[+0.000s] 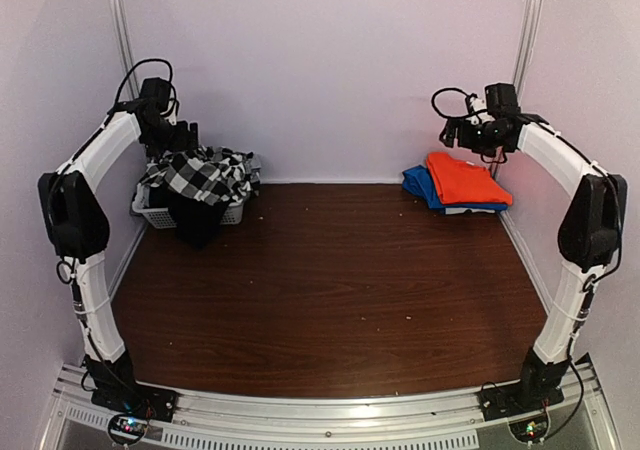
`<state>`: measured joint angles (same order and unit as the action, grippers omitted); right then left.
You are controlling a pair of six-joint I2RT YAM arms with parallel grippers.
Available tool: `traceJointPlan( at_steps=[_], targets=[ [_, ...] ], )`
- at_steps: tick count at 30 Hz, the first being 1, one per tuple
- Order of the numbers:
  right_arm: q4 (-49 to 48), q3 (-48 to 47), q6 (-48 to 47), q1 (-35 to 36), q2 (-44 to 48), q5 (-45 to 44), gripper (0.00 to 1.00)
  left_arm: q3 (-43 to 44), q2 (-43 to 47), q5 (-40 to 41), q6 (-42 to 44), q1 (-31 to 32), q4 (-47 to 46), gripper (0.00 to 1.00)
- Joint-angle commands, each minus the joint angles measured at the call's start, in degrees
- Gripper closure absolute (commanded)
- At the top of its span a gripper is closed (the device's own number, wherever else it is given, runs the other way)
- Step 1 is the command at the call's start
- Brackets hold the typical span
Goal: Fold and stack the mixed laundry pile
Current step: Pick up the crumpled shirt from the bin.
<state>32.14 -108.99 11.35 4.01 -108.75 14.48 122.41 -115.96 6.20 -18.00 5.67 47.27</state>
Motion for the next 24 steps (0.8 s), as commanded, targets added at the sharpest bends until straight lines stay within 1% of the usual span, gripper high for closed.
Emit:
traceJointPlan(
  at_steps=[1, 4, 6, 7, 9, 12, 13, 14, 16, 19, 24],
  targets=[
    [-0.2, 5.4, 1.0, 4.3, 5.6, 4.8, 0.00, 0.9, -5.3, 1.6, -2.4, -3.0, 2.3, 0.02],
    [0.0, 9.6, 1.0, 8.3, 7.5, 5.4, 0.00, 2.4, -9.0, 0.1, -2.2, -3.0, 1.5, 0.03],
    [-0.8, 13.1, 2.4, 11.0, 8.9, 4.6, 0.00, 3.9, -11.1, -2.1, -2.0, -3.0, 0.8, 0.11],
    [-2.4, 15.7, 4.2, 12.3, 9.8, 4.8, 0.00, 4.1, -11.7, -2.8, -2.1, -3.0, 0.2, 0.18],
    [-6.9, 20.5, 7.5, 15.0, 11.3, 6.3, 0.00, 4.3, -12.2, -3.8, -1.7, -3.0, -2.0, 0.37],
    [-9.2, 24.2, 11.3, 18.0, 12.1, 6.2, 0.01, 7.5, -12.0, -7.1, -0.8, -3.0, -3.6, 0.71],
    [-9.7, 24.8, 12.6, 18.6, 12.2, 6.1, 0.01, 9.0, -11.9, -9.1, -0.7, -3.0, -3.6, 0.89],
    [-10.3, 25.5, 13.8, 18.9, 12.3, 6.4, 0.02, 10.6, -11.5, -10.8, -0.7, -2.9, -3.7, 1.00],
    [-11.9, 26.8, 15.9, 19.3, 12.7, 7.2, 0.02, 12.8, -10.5, -13.8, -0.9, -2.9, -4.5, 1.00],
    [-13.7, 27.9, 18.0, 19.4, 13.1, 8.2, 0.02, 12.1, -6.7, -18.2, -2.5, -2.8, -8.1, 1.00],
    [-14.4, 28.2, 19.5, 20.2, 13.5, 8.8, 0.03, 11.9, -0.1, -24.4, -8.1, -0.6, -17.3, 1.00]
  ],
)
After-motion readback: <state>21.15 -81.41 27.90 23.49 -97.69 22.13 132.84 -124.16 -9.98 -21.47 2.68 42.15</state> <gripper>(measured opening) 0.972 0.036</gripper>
